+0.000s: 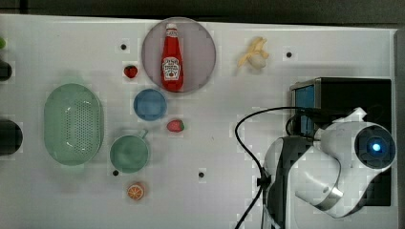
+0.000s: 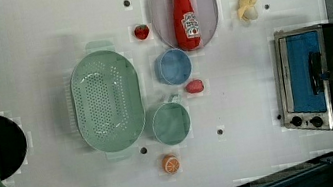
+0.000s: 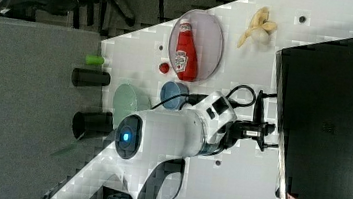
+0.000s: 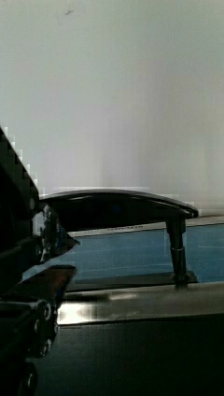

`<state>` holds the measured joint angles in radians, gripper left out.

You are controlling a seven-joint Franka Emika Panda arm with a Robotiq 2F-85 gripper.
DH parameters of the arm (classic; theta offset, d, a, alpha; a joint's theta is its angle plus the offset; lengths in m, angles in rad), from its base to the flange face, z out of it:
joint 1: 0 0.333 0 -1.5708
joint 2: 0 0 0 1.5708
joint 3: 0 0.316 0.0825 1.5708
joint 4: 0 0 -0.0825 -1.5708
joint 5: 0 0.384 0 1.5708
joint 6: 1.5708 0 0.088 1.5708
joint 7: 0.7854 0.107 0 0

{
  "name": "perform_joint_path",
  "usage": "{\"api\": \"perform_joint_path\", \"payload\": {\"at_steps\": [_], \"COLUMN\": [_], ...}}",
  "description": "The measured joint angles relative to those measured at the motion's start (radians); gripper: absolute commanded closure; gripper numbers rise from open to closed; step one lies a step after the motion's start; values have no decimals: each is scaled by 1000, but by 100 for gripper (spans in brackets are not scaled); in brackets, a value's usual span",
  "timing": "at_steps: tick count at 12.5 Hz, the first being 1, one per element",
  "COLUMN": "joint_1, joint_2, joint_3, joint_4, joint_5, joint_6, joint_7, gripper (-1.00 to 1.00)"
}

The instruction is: Flap open oven.

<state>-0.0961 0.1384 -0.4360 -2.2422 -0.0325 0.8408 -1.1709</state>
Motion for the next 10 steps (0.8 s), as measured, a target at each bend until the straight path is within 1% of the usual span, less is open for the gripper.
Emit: {"api": "perform_joint_path", "payload": {"at_steps": [4,5,7,8,10], "joint_1": [4,5,12,24,54], "joint_2": [13,12,17,21,19], "joint_3": [-5,-4,2,2,4], "joint_4": [-4,-4,-6,-6,-20], "joint_5": [-3,-27,-121,-161,-281], "joint_6": [34,35,47,47,46], "joint_7": [-4,-4,9,33,114], "gripper": [65,65,65,65,65]}}
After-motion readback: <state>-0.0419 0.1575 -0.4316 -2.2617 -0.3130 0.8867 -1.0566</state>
